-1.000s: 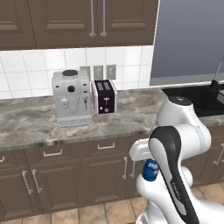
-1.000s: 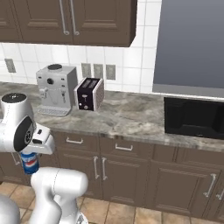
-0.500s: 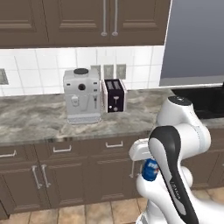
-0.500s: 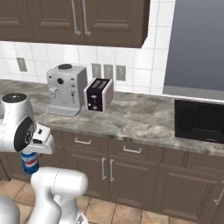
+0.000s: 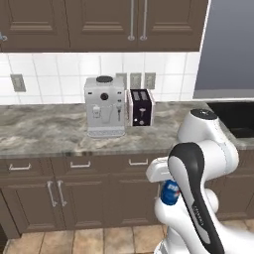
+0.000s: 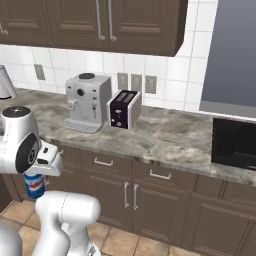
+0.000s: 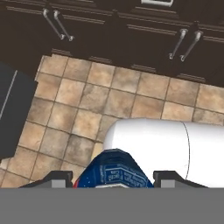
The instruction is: Four empty soda cans are scattered around the kitchen. Gather all the cans and cluster them next to the stove for recycling.
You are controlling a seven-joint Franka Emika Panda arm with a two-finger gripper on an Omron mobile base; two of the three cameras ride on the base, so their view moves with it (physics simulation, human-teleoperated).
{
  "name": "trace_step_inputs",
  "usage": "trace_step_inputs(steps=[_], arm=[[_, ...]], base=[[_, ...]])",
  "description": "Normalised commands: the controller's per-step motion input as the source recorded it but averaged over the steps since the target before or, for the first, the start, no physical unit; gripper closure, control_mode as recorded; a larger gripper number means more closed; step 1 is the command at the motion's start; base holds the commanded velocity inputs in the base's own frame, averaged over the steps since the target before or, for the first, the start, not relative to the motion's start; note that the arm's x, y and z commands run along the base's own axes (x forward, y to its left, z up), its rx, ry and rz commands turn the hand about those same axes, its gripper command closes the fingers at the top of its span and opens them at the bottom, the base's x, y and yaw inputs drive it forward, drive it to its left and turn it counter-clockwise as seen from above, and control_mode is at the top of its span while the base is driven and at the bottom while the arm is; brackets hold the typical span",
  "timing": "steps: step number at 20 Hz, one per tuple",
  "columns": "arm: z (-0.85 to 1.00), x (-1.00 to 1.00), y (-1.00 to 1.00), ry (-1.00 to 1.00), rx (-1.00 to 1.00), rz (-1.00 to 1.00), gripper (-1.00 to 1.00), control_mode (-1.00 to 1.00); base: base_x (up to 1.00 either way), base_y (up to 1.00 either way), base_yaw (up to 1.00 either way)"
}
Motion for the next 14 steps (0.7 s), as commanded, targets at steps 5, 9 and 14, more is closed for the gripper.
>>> trace_step_inputs(steps=[5, 9, 14], arm=[[0.00, 0.00, 0.00, 0.00, 0.00, 0.00, 1.00, 1.00], [0.00, 0.00, 0.00, 0.00, 0.00, 0.00, 1.00, 1.00], [0.00, 0.00, 0.00, 0.00, 0.00, 0.00, 1.00, 1.00]], base=[[0.00, 0.04, 0.26], [0.00, 0.06, 0.31], [0.00, 0.09, 0.32]])
